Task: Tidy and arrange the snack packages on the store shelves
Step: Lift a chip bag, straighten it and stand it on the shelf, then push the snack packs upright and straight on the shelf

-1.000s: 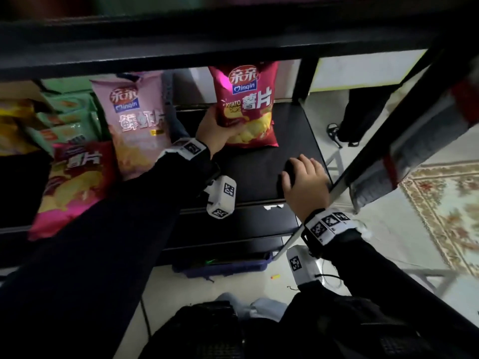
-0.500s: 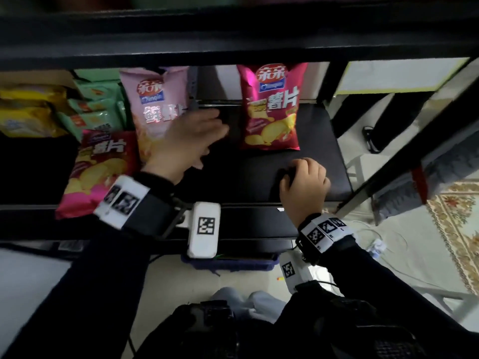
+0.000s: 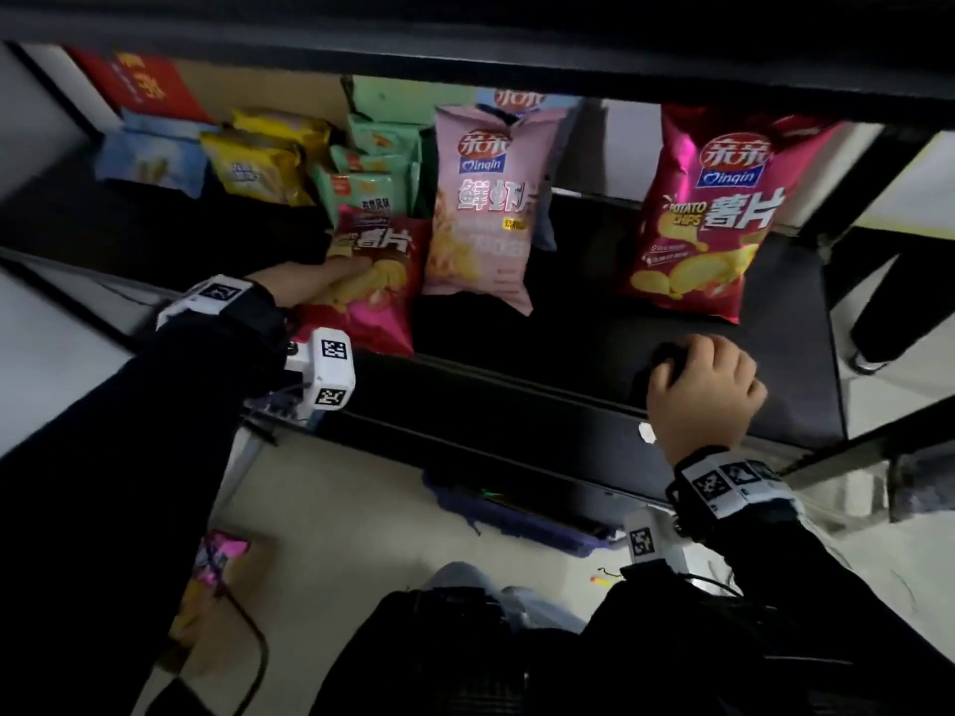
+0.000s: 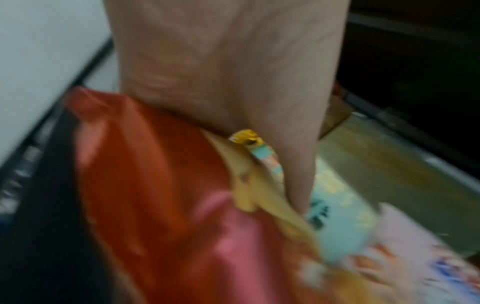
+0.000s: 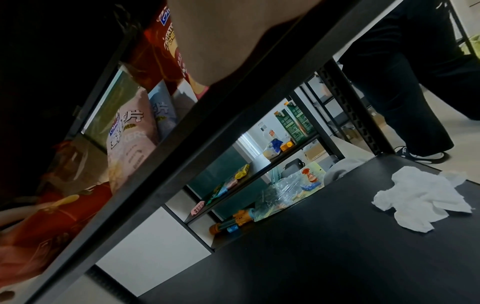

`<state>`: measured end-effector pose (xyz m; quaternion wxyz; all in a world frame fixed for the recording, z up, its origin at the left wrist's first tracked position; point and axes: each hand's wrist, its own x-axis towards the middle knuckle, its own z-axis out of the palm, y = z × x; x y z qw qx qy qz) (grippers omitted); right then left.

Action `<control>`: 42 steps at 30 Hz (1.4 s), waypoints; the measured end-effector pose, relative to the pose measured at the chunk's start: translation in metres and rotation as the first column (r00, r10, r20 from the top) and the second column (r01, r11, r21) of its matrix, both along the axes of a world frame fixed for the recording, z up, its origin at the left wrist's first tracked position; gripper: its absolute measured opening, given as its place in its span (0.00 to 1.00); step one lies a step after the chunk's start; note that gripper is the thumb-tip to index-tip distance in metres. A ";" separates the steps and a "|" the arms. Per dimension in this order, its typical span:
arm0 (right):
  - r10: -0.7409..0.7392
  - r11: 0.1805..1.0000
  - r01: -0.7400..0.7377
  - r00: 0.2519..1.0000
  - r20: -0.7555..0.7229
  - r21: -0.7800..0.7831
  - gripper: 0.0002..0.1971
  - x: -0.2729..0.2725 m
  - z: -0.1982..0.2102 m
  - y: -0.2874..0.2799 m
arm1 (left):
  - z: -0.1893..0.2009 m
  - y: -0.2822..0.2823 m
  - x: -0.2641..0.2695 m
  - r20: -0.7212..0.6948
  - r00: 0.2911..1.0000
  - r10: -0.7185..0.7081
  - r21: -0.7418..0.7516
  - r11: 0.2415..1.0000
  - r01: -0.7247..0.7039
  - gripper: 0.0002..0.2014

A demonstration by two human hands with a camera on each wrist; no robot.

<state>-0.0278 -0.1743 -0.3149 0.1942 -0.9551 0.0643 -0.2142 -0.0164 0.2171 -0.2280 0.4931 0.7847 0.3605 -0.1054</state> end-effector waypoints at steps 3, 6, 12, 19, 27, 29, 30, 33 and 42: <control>0.014 1.000 -0.014 1.000 -0.005 0.004 0.15 -0.002 0.001 -0.001 | 0.002 -0.001 -0.005 0.009 0.997 -0.072 -0.185 0.980 0.072 0.18; 0.034 0.999 -0.034 0.999 0.009 0.009 0.17 -0.005 0.003 -0.002 | 0.016 0.002 -0.021 -0.061 0.990 -0.130 -0.317 0.943 0.104 0.14; 0.131 0.991 -0.131 0.991 0.002 0.005 0.20 -0.011 0.005 -0.009 | 0.016 -0.006 -0.072 0.163 0.961 -0.221 -0.289 0.921 0.261 0.39; 0.190 0.978 -0.194 0.980 -0.058 -0.075 0.22 -0.025 0.006 -0.031 | 0.014 -0.172 -0.039 0.675 0.700 -0.234 -0.258 0.814 0.521 0.34; 0.112 0.992 -0.120 0.983 -0.143 -0.046 0.19 -0.038 -0.001 -0.056 | -0.003 -0.277 0.035 0.679 0.666 -0.309 -0.150 0.829 0.538 0.35; 0.113 0.992 -0.121 0.982 -0.153 -0.044 0.20 -0.038 0.000 -0.058 | -0.008 -0.277 0.048 0.647 0.672 -0.359 -0.084 0.843 0.531 0.38; 0.111 0.992 -0.119 0.980 -0.163 -0.042 0.20 -0.038 0.000 -0.059 | -0.012 -0.276 0.052 0.632 0.677 -0.377 -0.059 0.847 0.528 0.40; 0.092 0.995 -0.096 0.978 -0.186 -0.012 0.20 -0.036 -0.001 -0.059 | -0.024 -0.272 0.054 0.587 0.703 -0.401 -0.043 0.852 0.522 0.40; 0.068 0.995 -0.057 0.987 -0.148 0.079 0.19 -0.034 -0.001 -0.059 | -0.030 -0.268 0.046 0.597 0.714 -0.366 -0.062 0.866 0.496 0.37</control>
